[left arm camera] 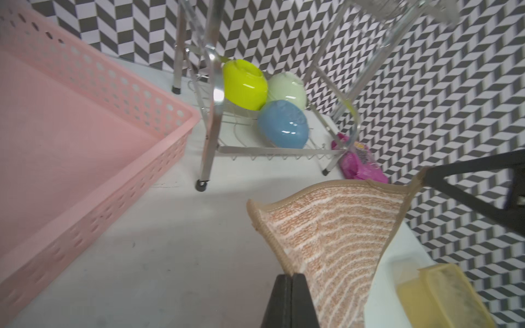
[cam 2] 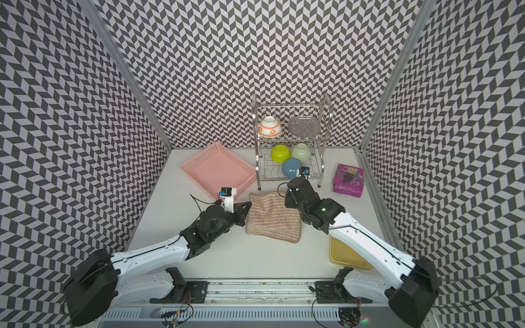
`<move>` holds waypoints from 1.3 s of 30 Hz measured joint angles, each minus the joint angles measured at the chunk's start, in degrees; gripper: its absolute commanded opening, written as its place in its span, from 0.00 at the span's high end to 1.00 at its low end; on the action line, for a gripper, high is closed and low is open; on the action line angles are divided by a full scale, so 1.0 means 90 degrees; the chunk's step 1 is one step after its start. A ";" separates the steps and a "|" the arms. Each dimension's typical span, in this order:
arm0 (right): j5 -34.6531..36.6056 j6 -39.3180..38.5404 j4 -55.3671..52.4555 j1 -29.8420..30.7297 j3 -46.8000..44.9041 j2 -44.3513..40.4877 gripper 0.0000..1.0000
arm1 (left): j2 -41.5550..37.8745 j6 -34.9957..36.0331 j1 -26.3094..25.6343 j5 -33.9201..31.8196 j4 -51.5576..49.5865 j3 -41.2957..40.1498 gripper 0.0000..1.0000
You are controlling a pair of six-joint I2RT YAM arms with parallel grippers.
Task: Fold the square dishcloth
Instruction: Flatten out the cleaning item at the center of the board, then move the cleaning item to the center of the board.
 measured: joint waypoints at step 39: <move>-0.1931 -0.0068 0.1491 -0.0942 -0.1943 0.1059 0.58 | 0.2528 -0.0267 -0.0593 0.0199 0.0488 0.0284 0.75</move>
